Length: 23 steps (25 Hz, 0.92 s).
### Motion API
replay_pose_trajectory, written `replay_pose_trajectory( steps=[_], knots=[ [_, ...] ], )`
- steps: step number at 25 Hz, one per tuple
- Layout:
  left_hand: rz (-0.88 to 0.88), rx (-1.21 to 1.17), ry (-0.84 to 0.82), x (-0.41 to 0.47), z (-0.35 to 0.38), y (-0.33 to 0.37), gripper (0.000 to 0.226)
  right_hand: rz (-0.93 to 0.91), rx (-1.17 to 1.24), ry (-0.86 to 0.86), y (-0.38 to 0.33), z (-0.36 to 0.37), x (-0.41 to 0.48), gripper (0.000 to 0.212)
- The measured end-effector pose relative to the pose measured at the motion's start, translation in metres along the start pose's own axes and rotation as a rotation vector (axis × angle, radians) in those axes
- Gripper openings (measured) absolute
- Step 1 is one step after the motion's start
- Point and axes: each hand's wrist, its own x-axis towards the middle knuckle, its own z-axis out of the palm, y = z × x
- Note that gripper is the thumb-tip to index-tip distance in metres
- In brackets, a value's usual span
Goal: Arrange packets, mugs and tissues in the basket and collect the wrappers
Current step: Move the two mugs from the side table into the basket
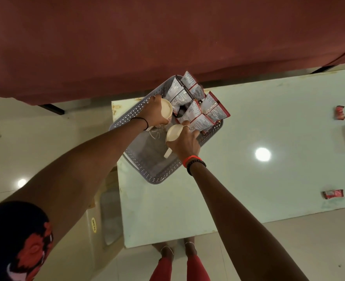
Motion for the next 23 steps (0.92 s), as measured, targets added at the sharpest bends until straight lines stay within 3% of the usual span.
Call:
replay_pose_trajectory(
  steps=[6, 11, 23],
  knots=[
    [0.048, 0.044, -0.158, 0.006, -0.017, -0.007, 0.100, 0.090, 0.127, 0.007, -0.013, -0.004, 0.012, 0.089],
    [0.089, 0.057, -0.164, 0.003, -0.024, -0.012, 0.100, 0.152, 0.212, 0.008, -0.020, -0.004, 0.015, 0.091],
    [0.135, 0.107, -0.181, 0.002, -0.026, -0.017, 0.097, 0.145, 0.171, 0.018, -0.019, -0.001, 0.014, 0.094]
  ],
)
